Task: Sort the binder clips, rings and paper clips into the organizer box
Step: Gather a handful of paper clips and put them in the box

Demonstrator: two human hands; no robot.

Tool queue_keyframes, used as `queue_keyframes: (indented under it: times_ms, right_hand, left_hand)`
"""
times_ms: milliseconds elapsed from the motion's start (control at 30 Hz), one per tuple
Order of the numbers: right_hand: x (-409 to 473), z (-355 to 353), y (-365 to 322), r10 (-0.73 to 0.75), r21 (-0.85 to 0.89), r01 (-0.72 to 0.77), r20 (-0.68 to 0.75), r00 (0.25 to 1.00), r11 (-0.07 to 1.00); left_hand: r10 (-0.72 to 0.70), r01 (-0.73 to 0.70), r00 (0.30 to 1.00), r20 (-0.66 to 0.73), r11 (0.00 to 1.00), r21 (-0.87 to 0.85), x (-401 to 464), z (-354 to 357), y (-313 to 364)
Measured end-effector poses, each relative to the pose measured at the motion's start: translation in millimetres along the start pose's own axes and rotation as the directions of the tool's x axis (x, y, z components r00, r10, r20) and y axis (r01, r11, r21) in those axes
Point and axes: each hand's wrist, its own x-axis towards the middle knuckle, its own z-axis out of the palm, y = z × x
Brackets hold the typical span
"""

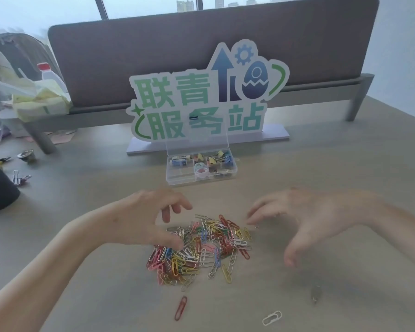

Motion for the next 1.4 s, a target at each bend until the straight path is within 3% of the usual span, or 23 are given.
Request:
queue_keyframes:
  times_ms: [100,233,433,567,700,867,1067,1300,1400]
  right_hand:
    - [-19,11,-4,-0.020,-0.002,0.020,0.045,0.999,1.000]
    - [-31,29,-4,-0.046,-0.008,0.046,0.005,0.999,0.999]
    - [-26,46,-2,-0.075,0.087,0.090,-0.171,0.982,0.992]
    - [-13,59,-3,-0.068,0.179,0.146,-0.381,0.922,0.973]
    - [-17,55,-4,-0.026,0.289,0.181,-0.469,0.883,0.940]
    - [-29,47,9,0.085,0.233,-0.009,-0.320,0.944,0.972]
    - [-17,57,-11,0.138,0.346,0.000,-0.374,0.917,0.938]
    - [3,55,-27,0.126,0.324,0.040,-0.474,0.871,0.945]
    - [2,46,-22,0.116,0.235,-0.013,-0.432,0.895,0.972]
  left_hand:
    - [-0.071,0.059,0.983,0.170,0.996,0.071,-16,8,4]
    - [-0.064,0.037,0.972,0.227,0.992,0.121,-25,24,10]
    - [0.013,-0.026,0.984,0.176,0.997,0.070,-20,37,18]
    - [0.043,-0.047,0.990,0.133,0.999,0.024,-14,40,22]
    - [0.032,-0.032,0.998,0.046,0.999,-0.005,-18,35,23]
    - [-0.088,0.075,0.991,0.098,0.989,0.128,-39,29,22]
    - [-0.098,0.080,0.987,0.131,0.988,0.136,-44,44,25]
    - [-0.016,0.016,1.000,-0.023,1.000,-0.001,-32,55,26]
    - [-0.033,0.035,0.996,-0.082,0.999,0.023,-37,54,19]
